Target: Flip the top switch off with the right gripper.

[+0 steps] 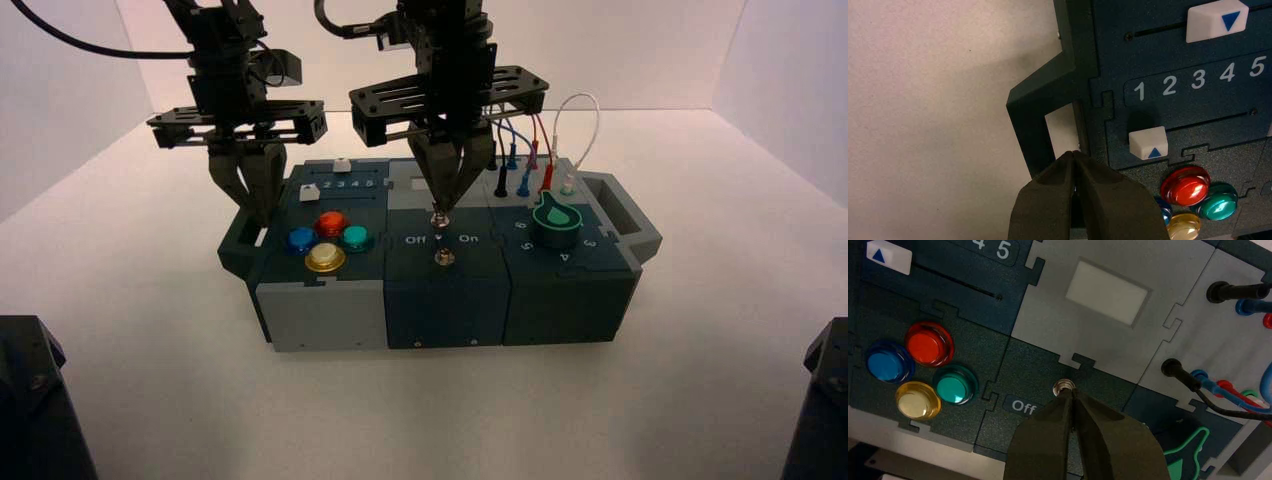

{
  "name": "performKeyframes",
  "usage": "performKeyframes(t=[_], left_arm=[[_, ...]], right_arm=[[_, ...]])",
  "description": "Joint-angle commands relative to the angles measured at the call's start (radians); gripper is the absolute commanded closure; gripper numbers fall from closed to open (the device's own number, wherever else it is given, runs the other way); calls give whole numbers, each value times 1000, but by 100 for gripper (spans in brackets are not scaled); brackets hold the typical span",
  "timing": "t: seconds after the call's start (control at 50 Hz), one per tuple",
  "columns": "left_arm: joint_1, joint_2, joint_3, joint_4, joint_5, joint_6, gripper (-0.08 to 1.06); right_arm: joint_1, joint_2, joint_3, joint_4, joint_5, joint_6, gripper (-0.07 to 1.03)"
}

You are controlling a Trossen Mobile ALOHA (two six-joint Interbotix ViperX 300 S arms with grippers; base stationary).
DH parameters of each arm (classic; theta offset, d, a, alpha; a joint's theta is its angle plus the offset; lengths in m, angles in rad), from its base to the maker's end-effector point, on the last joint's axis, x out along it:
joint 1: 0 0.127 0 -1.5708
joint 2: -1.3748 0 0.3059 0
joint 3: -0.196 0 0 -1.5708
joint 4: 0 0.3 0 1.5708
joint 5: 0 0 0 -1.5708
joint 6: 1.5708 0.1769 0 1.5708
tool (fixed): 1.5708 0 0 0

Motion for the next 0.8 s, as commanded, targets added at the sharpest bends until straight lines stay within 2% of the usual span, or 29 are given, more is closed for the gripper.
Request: performKeyframes(t=[0.02, 0.16, 0.34, 0.54, 0.64, 0.8], left_arm=[[-23, -9, -8, -6, -8, 9, 101], [-21, -15, -8, -8, -8, 8, 101], [-21, -17, -11, -8, -8, 8, 101], [-20, -20, -15, -5, -8, 9, 101], [-20, -25, -21, 0, -8, 9, 101], [-17, -51, -38, 3, -6, 18, 101]], right_arm=[[18, -28, -34, 28, -18, 3, 98], [18, -48, -31, 31, -18, 2, 98], [18, -92, -28, 51, -17, -14, 98], [18, -135, -8, 51, -17, -20, 98], [18, -156, 15, 51, -17, -35, 98], [17, -184, 49, 51, -15, -89, 98]])
